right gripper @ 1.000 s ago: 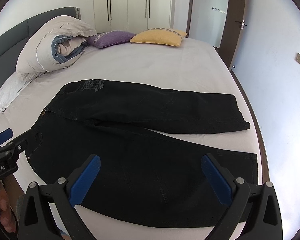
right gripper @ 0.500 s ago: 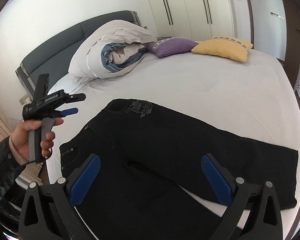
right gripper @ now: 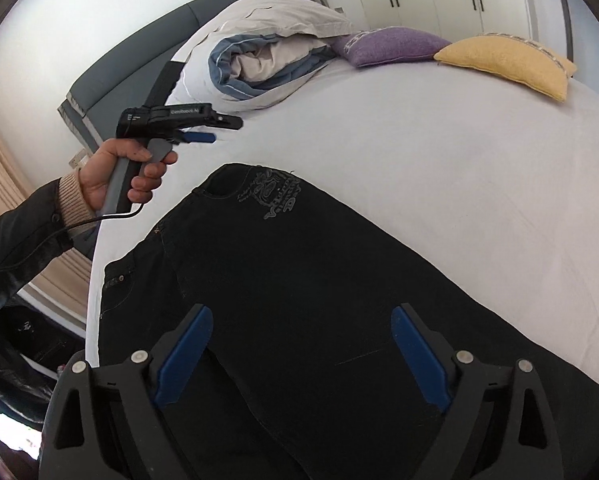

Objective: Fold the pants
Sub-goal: 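Grasp the jeans waistband with the left tool while the right tool grasps the waistband beside it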

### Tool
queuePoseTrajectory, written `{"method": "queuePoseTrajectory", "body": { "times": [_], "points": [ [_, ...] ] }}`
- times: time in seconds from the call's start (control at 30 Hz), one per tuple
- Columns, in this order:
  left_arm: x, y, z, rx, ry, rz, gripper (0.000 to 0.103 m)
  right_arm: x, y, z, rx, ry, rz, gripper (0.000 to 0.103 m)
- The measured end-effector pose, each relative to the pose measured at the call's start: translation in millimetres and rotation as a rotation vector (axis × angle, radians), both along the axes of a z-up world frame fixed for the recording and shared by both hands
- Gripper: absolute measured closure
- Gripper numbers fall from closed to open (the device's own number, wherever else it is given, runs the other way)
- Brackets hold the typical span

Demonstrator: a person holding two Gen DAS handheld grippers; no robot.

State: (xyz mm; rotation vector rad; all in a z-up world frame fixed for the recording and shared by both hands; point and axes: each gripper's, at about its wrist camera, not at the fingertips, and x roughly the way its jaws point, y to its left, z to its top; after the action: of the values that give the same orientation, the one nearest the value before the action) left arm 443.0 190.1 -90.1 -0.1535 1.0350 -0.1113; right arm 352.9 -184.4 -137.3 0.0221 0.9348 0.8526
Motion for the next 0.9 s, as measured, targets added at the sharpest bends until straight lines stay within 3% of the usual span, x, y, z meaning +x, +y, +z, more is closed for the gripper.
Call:
{"method": "queuePoseTrajectory", "body": {
  "times": [0.1, 0.2, 0.57, 0.63, 0.7, 0.73, 0.8, 0.9],
  "points": [
    [16, -9, -9, 0.103, 0.039, -0.172, 0.002, 14, -2, -7, -0.001, 0.005, 0.055, 0.009],
    [28, -14, -25, 0.208, 0.087, -0.277, 0.002, 26, 4, -12, -0.016, 0.017, 0.083, 0.011],
    [36, -32, -92, 0.433, 0.189, -0.482, 0.004, 42, 17, -31, -0.075, 0.051, 0.157, 0.024],
    [38, -38, -100, 0.437, 0.209, -0.508, 0.016, 45, 20, -32, -0.086, 0.055, 0.165, 0.026],
    [44, -40, -100, 0.395, 0.23, -0.515, 0.039, 49, 24, -29, -0.094, 0.051, 0.174, 0.027],
    [46, -41, -99, 0.38, 0.235, -0.521, 0.045, 51, 26, -27, -0.099, 0.045, 0.178, 0.027],
    [48, -43, -96, 0.37, 0.235, -0.527, 0.071, 55, 29, -25, -0.107, 0.038, 0.182, 0.028],
    [46, -46, -95, 0.384, 0.225, -0.55, 0.086, 62, 34, -24, -0.107, 0.027, 0.183, 0.029]
  ]
}}
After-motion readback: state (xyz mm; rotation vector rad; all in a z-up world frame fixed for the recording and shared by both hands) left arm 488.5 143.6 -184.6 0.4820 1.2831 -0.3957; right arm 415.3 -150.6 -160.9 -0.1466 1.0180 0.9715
